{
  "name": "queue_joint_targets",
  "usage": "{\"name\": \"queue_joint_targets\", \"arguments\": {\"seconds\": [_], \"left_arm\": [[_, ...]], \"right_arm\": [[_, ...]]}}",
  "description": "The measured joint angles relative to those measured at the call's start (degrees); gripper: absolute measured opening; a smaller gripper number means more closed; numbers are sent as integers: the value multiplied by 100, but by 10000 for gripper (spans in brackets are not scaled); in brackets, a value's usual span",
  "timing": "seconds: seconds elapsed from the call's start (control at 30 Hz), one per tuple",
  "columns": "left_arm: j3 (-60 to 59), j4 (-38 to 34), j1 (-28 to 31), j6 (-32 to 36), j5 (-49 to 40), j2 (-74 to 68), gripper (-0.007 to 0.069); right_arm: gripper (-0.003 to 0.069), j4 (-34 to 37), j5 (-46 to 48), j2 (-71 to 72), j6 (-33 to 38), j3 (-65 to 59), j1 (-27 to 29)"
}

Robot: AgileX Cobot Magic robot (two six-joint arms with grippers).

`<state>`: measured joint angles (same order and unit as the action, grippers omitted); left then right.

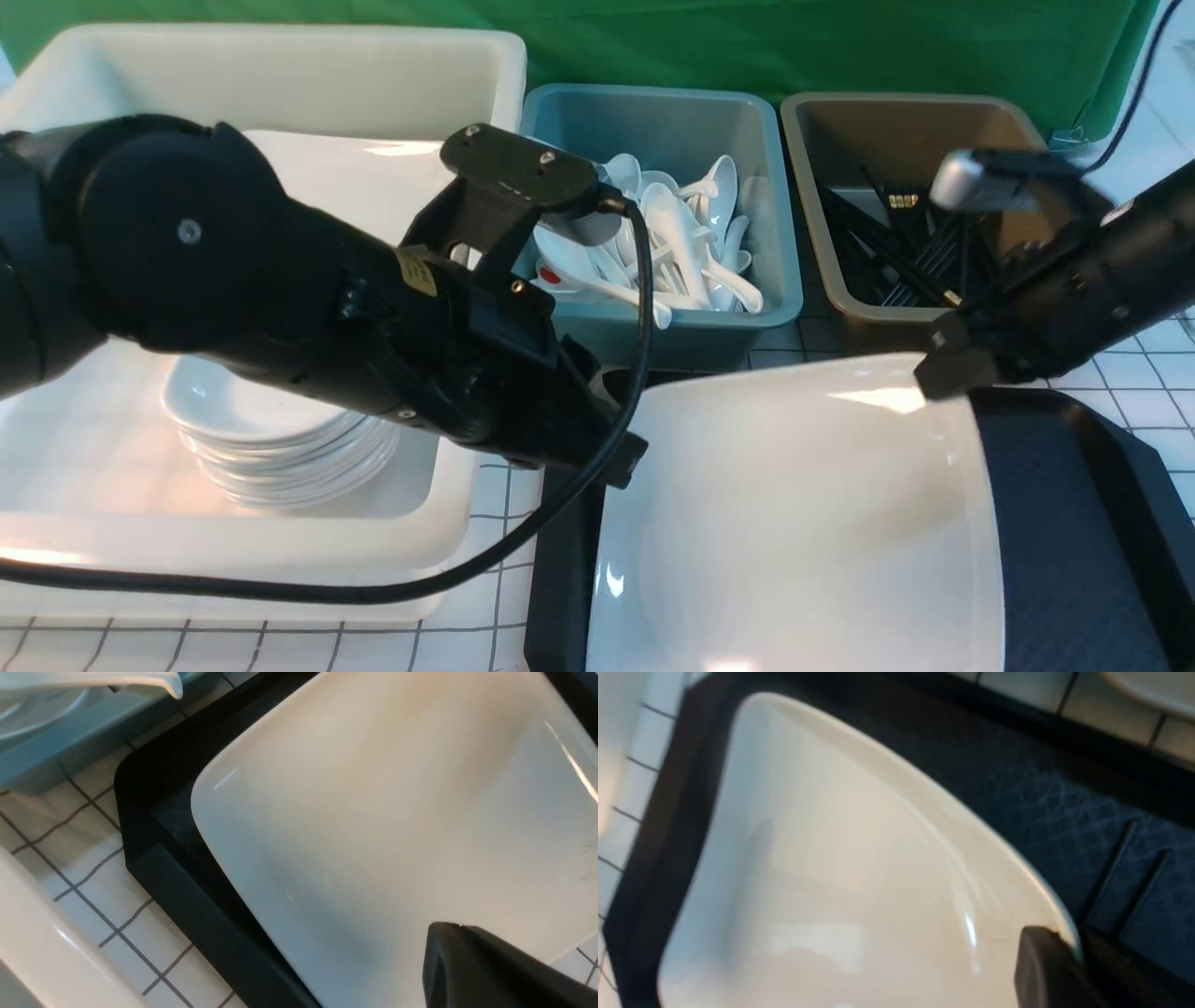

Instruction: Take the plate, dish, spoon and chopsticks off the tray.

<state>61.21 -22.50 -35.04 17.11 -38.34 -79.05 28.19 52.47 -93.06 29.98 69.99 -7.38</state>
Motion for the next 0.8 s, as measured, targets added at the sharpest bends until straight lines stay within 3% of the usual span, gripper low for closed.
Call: {"name": "queue_joint_targets", "arguments": {"seconds": [0.43, 0.8], "left_arm": [[86, 173, 127, -341, 199, 112, -3], [192, 167, 1384, -417, 57, 679, -3]], "right_arm": [[45, -134, 216, 1273, 0, 20, 0], [45, -169, 600, 1463, -159, 878, 0]]}}
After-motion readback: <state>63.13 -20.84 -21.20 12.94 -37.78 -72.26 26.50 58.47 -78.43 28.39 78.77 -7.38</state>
